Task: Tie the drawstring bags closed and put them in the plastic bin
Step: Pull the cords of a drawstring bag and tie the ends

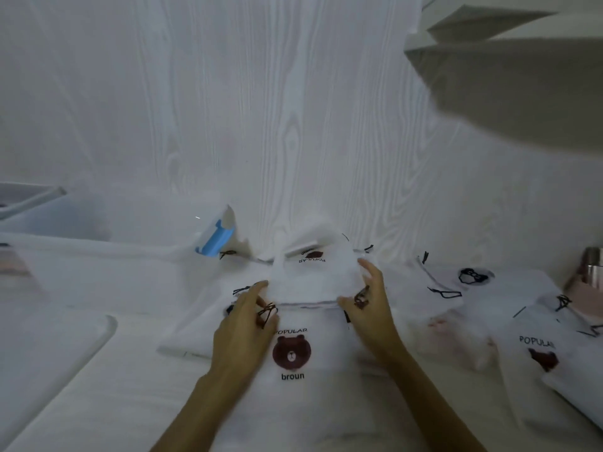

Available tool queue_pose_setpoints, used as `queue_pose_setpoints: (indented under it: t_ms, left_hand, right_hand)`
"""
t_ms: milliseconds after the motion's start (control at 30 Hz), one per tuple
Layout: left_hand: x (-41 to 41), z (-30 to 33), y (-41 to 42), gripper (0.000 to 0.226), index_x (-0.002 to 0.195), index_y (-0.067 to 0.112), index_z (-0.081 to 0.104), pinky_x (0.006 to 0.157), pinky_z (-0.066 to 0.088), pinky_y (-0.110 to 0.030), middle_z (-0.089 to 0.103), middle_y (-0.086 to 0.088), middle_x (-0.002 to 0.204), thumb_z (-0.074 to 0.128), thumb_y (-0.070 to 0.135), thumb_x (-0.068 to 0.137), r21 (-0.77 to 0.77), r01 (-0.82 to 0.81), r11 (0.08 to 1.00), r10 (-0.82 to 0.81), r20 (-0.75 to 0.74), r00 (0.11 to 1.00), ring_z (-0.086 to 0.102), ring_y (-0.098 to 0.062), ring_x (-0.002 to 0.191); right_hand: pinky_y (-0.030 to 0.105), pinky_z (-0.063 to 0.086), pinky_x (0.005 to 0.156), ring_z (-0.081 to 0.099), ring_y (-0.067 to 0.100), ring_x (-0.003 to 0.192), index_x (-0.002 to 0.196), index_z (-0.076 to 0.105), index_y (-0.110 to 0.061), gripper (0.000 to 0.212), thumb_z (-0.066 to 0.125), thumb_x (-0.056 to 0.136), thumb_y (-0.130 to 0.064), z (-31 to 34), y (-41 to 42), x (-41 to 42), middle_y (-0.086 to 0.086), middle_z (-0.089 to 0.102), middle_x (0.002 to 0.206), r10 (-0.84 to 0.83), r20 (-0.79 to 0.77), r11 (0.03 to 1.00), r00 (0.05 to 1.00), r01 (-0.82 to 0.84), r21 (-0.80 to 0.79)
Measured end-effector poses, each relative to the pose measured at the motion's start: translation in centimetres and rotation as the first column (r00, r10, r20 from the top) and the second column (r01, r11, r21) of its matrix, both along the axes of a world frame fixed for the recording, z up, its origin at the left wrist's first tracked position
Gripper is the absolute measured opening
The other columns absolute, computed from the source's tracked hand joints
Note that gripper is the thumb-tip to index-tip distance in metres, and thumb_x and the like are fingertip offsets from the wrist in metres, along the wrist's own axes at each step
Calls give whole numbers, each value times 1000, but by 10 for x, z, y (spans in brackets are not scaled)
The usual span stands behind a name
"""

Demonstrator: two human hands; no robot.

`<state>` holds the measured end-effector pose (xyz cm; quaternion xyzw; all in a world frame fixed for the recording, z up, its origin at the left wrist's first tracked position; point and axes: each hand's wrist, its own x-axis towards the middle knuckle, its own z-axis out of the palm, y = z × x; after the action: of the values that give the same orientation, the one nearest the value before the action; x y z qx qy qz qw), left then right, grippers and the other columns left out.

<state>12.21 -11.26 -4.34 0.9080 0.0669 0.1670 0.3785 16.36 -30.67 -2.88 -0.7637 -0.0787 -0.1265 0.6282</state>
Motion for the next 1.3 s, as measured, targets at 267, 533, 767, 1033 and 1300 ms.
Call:
queue_pose_setpoints:
  t_ms: [267,533,767,1033,1300]
  left_hand:
    - [-14,4,22,15,95,41,73,64,39,-24,72,13,91,61,36,88,118,-80,990,83,-16,996,65,-10,87]
    - [-11,13,62,15,92,27,76,60,39,-29,70,3,74,61,28,90,-81,-179,981,174,-62,983,64,-24,82]
    - [-14,16,58,11,97,13,68,56,36,-22,63,3,71,65,13,87,-754,-156,638,209,-26,977,56,-3,67]
    - [-8,5,67,19,96,19,74,73,43,-34,72,-8,87,56,22,92,-251,-340,906,362,48,931,64,-33,93]
    - [-19,30,47,49,128,23,54,89,43,-31,53,0,131,61,12,82,300,24,954,-13,-40,999,51,-22,117]
  right_hand:
    - [10,52,64,68,11,72,108,67,-7,33,75,76,-1,-7,-42,-31,10,71,84,-86,-110,996,990,82,-42]
    - [16,54,61,72,18,71,104,68,-2,23,64,83,6,3,-68,-36,6,75,75,12,-94,1000,996,-12,0]
    - [23,56,62,67,6,62,83,69,-14,15,66,82,0,-5,-81,-41,0,69,69,-369,359,844,857,471,-255]
    - [20,36,50,62,20,63,75,68,-16,19,62,84,0,-11,-86,-37,6,70,72,-506,394,635,768,640,-432]
    - [33,33,78,50,26,100,84,66,-20,30,65,67,5,21,-57,-51,3,62,109,-385,528,575,756,645,-504]
